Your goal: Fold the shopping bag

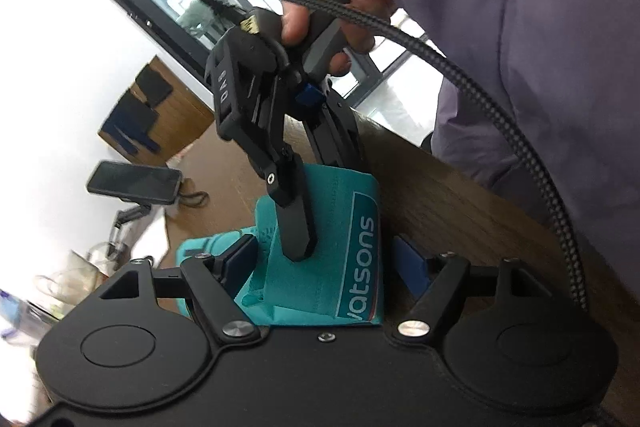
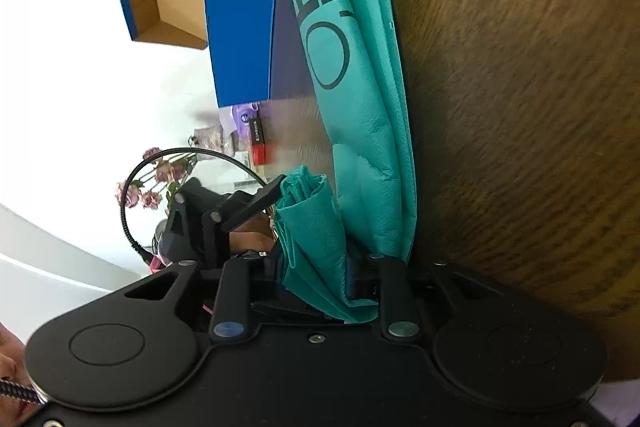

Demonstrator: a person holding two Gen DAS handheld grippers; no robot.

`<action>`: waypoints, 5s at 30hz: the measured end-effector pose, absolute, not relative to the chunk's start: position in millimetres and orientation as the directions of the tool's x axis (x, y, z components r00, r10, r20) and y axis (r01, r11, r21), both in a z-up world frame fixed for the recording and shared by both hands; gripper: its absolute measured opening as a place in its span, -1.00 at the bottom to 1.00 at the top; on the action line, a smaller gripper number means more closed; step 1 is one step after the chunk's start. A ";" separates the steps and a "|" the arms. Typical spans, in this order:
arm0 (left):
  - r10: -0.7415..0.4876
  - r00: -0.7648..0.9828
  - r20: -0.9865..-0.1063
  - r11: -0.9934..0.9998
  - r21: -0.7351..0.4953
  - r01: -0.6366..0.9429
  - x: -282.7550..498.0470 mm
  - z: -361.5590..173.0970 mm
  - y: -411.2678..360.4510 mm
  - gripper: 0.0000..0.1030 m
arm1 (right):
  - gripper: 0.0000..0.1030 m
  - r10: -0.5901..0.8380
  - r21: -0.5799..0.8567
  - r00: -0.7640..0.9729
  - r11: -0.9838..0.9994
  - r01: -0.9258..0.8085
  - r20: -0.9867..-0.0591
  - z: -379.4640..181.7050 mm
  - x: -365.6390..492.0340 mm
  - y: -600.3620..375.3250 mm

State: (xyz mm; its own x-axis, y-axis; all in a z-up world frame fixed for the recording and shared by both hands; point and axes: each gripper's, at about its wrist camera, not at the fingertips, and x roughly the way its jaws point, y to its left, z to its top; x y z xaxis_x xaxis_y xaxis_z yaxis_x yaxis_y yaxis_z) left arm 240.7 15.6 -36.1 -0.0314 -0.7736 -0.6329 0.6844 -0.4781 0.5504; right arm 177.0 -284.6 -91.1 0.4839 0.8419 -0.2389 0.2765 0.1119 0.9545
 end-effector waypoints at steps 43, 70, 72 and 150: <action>-0.745 -0.219 -0.631 -0.578 0.445 0.684 253.9 -44.3 -10.8 0.87 | -0.51 0.840 0.867 0.500 0.395 -0.304 -0.208 -69.5 137.0 -312.6; -0.732 -0.297 -0.614 -0.244 -0.171 0.955 323.8 25.4 -22.4 -0.54 | -0.44 0.700 -0.254 0.713 0.687 -0.681 -0.020 90.3 139.7 -254.4; -0.754 -0.281 -0.594 -0.196 -0.206 0.959 330.9 24.1 -20.1 -0.53 | -0.45 0.724 -0.207 0.690 0.673 -0.710 -0.014 90.0 154.5 -252.8; -0.048 0.993 -0.110 0.655 0.746 0.115 282.8 19.1 16.5 -0.77 | -0.99 0.688 0.212 0.725 0.713 -0.668 -0.031 66.9 225.2 -189.0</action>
State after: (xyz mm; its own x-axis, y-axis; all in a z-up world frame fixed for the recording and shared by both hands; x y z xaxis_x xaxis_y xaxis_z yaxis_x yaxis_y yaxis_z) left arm 282.8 16.5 19.1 0.9928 -0.0482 -0.1100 0.1146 0.6555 0.7465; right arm 225.2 -189.0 66.9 0.7251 0.6880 -0.0308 -0.6678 0.7134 0.2124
